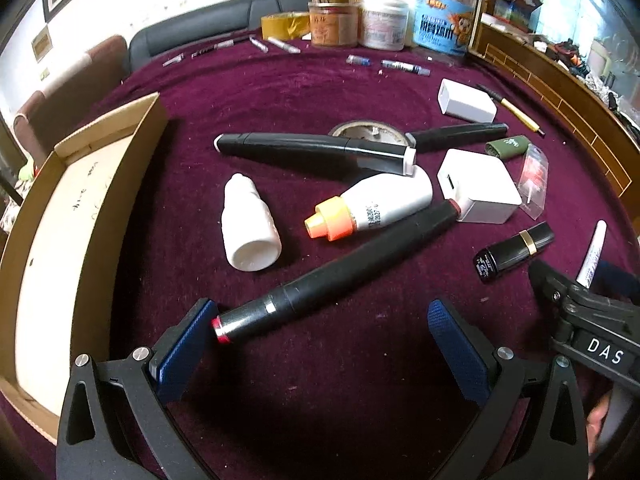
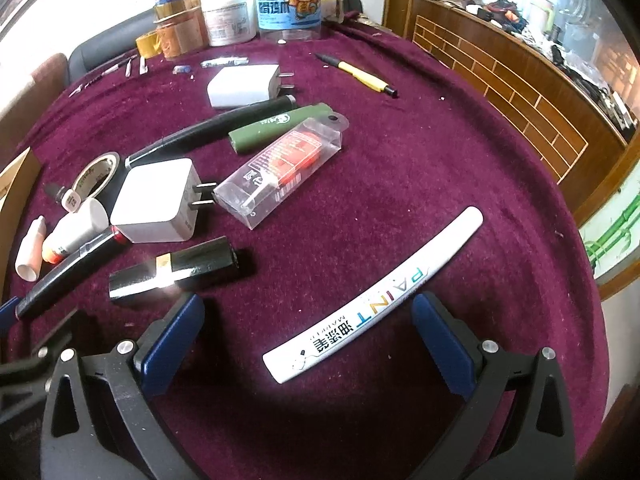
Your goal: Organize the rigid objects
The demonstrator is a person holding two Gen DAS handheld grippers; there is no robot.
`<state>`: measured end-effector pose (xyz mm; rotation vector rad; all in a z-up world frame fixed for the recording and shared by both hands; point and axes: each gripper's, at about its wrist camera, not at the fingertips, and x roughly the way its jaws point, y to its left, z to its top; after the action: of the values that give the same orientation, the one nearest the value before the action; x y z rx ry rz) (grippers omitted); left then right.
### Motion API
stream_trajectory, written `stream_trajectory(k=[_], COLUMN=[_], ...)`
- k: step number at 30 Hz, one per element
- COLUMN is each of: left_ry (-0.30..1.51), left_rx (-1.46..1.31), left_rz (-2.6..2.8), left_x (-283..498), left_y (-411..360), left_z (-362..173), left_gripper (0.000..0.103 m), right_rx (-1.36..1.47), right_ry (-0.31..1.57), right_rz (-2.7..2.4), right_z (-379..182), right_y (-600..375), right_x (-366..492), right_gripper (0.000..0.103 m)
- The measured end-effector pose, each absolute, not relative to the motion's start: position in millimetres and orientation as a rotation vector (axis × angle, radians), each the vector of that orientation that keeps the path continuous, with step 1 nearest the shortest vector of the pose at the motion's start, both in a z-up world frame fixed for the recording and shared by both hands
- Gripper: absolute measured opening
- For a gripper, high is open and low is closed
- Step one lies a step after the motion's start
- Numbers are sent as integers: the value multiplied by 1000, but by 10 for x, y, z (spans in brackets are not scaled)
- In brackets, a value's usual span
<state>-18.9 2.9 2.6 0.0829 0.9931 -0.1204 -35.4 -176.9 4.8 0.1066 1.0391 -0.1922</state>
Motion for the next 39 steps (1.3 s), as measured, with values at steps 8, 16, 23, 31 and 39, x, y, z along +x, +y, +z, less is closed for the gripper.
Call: stream_trajectory(k=[8, 16, 23, 31, 39], left_ry=[993, 974, 725, 642, 815], left_rx=[87, 22, -46, 3, 158], left_rz=[-141, -136, -124, -65, -103], left_x=[-178, -272, -524, -466, -204], left_y=[54, 194, 696, 999, 546], left_z=[39, 195, 911, 1240, 667], left_gripper=[102, 101, 102, 102, 97], right_rx=[97, 97, 105, 144, 98], right_ry=[1019, 512, 484, 513, 534], right_rz=[-215, -297, -195, -254, -234], right_z=[206, 1348, 1380, 813, 720], right_y=[-1883, -1988, -1833, -1895, -1861], right_x=[-564, -1236, -680, -394, -381], right_gripper=[103, 103, 103, 103, 103])
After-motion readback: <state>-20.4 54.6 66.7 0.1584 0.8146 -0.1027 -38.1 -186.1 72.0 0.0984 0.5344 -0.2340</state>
